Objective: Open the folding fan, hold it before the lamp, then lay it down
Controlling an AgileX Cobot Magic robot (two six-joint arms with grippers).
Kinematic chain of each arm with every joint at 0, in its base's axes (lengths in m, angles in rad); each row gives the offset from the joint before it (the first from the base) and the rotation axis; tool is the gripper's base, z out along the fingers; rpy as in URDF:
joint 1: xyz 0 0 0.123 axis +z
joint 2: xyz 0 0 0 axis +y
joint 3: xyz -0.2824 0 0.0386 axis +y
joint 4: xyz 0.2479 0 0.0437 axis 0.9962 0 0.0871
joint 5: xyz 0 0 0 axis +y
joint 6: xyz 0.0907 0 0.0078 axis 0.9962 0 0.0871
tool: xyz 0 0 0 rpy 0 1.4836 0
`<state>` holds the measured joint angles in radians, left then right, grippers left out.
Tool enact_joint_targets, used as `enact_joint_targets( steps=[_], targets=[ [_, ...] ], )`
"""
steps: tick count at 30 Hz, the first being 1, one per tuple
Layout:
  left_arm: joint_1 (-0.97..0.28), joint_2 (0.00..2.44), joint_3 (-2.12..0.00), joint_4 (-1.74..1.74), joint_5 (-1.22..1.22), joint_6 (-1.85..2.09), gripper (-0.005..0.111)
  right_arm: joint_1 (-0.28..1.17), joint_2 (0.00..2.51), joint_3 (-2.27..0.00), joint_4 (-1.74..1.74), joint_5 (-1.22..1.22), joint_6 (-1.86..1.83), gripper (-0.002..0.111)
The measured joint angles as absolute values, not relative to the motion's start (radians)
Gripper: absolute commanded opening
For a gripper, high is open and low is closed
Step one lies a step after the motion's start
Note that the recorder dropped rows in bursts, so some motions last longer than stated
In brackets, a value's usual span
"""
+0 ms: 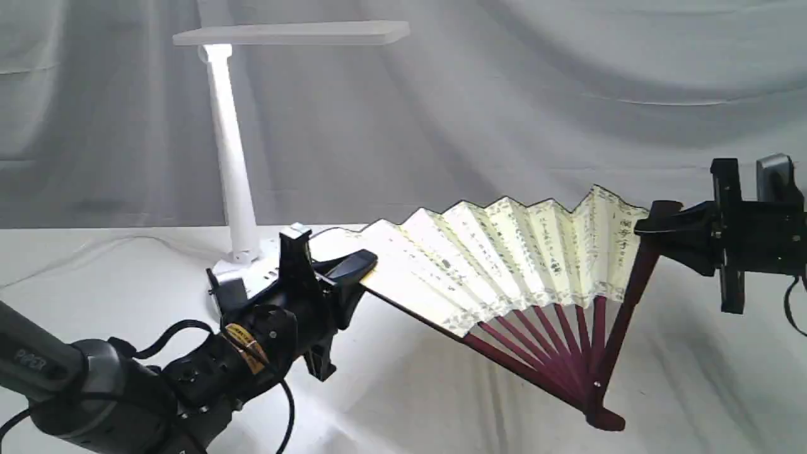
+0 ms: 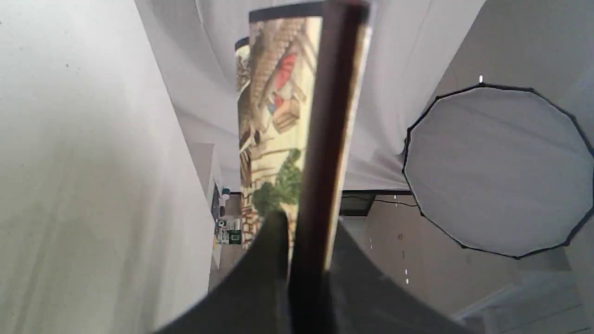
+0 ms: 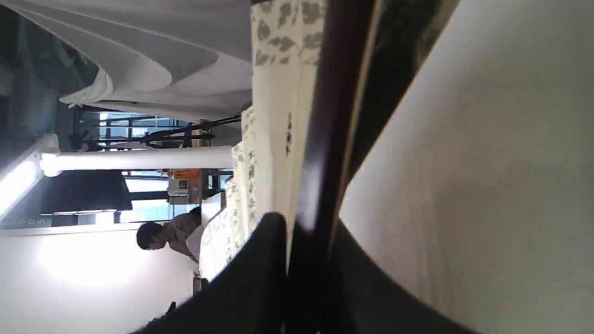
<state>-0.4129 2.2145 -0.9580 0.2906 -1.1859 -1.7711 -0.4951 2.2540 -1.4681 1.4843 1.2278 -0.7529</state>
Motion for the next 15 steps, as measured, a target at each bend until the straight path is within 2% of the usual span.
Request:
enact_joint_targets(
  steps=[15],
  targets=[
    [-0.413, 2.216, -0.958, 0.251, -1.178, -1.733, 0.000, -0.623, 2.254, -1.468, 1.426, 1.236, -0.706, 0.000]
  ],
)
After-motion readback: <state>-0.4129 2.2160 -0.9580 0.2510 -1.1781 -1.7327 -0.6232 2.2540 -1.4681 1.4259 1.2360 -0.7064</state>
